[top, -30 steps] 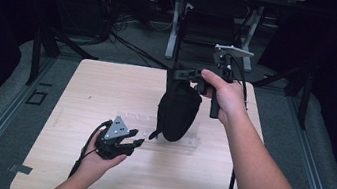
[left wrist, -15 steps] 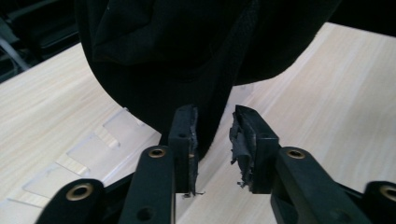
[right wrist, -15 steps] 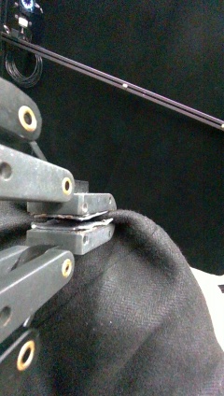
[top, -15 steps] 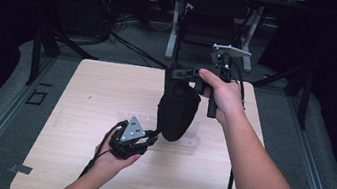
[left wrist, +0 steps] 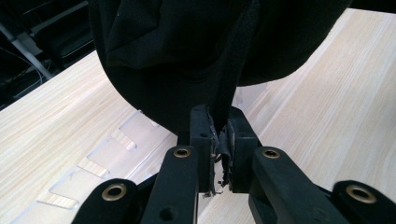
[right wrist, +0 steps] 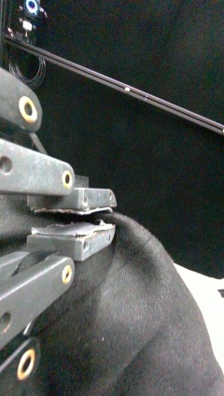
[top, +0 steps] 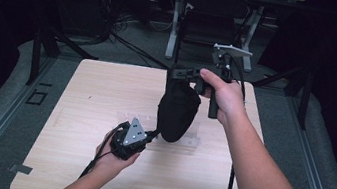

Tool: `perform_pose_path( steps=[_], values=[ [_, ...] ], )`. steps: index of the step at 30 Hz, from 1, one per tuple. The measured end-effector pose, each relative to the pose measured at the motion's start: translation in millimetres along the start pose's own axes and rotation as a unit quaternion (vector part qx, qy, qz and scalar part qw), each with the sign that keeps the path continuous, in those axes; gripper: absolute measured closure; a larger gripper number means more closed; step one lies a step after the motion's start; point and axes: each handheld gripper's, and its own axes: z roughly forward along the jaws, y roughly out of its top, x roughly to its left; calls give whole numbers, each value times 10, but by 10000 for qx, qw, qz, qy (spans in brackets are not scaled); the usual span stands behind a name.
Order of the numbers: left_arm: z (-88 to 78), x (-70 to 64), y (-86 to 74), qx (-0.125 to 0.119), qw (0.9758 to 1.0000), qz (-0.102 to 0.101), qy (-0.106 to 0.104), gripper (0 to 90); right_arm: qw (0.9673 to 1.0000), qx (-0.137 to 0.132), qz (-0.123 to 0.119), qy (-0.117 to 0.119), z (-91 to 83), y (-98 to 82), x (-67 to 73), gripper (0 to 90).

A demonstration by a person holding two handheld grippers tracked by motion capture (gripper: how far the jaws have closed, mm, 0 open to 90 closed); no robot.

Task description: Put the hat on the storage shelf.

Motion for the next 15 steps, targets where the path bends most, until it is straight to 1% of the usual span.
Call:
perform_pose_path(
  steps=[4,5,6,9,15],
  values=[
    [-2,2,-1,6,10000,12,1,844,10000,-29,-41,14,-34,5,27,803],
    [-11,11,-6,23,10000,14,14,845,9999,-69,-60,43,-72,10,49,780],
    [-15,17,-10,19,10000,-7,21,846,9999,-92,-67,39,-88,11,64,779],
    [-23,28,-21,-11,10000,-32,57,848,9998,-63,-183,-55,-130,6,96,777],
    [-27,30,-38,-26,10000,-41,63,849,9997,-92,-202,-77,-179,5,102,776]
  ],
)
